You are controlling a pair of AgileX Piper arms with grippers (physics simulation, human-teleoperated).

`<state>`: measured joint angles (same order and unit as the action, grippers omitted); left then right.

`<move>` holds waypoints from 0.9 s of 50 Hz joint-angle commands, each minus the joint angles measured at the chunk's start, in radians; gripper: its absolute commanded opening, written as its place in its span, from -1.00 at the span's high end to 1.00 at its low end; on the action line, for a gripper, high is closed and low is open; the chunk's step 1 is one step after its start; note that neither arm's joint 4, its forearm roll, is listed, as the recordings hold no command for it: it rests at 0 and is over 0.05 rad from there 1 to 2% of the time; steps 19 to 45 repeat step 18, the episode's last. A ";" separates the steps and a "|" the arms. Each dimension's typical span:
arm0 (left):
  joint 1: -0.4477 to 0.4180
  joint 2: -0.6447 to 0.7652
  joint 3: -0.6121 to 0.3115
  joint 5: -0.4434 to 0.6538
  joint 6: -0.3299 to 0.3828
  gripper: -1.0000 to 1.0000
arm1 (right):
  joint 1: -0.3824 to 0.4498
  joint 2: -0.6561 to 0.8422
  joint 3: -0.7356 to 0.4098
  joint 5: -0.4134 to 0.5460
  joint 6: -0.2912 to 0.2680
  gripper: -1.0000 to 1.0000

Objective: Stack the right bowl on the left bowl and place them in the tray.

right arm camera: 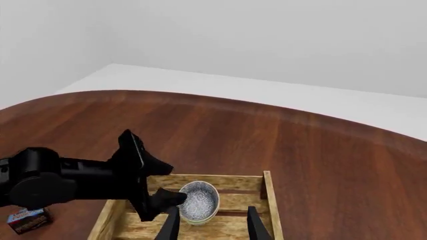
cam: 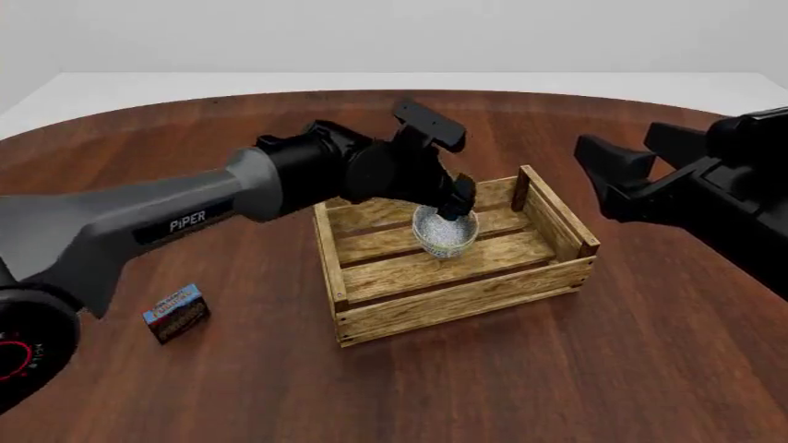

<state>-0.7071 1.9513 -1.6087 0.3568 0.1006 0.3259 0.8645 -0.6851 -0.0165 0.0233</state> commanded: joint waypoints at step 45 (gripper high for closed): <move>0.099 -0.437 0.342 -0.160 -0.050 -1.00 | 0.011 -0.020 0.003 0.013 -0.003 -1.00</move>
